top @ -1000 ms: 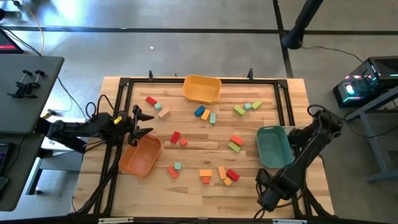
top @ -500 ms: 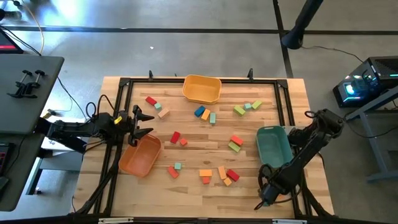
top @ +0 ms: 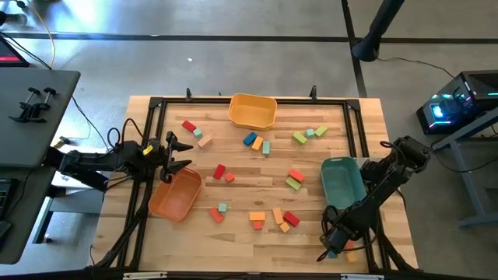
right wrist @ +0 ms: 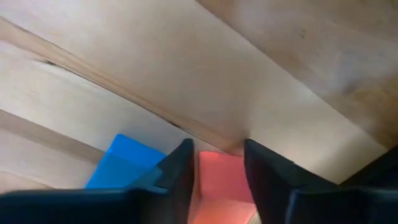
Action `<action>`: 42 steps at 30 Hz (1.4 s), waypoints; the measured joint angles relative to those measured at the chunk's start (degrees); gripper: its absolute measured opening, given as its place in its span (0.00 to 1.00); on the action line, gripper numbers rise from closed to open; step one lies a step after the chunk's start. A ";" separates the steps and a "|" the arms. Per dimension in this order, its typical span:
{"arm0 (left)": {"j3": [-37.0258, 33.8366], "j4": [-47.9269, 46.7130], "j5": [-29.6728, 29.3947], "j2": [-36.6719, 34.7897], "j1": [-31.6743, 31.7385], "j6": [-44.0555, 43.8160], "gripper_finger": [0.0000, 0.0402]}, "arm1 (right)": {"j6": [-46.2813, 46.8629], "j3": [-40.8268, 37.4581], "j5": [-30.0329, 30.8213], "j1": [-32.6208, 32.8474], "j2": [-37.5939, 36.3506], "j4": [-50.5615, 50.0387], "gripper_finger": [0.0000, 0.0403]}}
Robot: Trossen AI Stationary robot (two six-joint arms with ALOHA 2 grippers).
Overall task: Sort blocks by size
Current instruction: Put the thick orange rectangular block into the green bin
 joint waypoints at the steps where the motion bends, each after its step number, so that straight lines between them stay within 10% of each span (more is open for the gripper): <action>1: 0.00 0.00 0.00 0.00 0.01 0.01 0.62 | -0.01 0.00 0.00 0.00 0.00 0.02 0.27; 12: 0.00 0.04 0.01 0.00 0.01 0.01 0.62 | 0.48 -0.17 0.23 -0.04 -1.36 -2.52 0.10; 27: 0.00 0.02 0.02 0.00 0.01 0.02 0.62 | 10.26 -0.13 -1.20 1.25 -10.14 -1.52 0.57; 42: 0.00 -0.20 0.01 0.00 0.01 0.02 0.62 | 20.26 -0.04 -3.71 5.56 -6.84 -2.87 0.60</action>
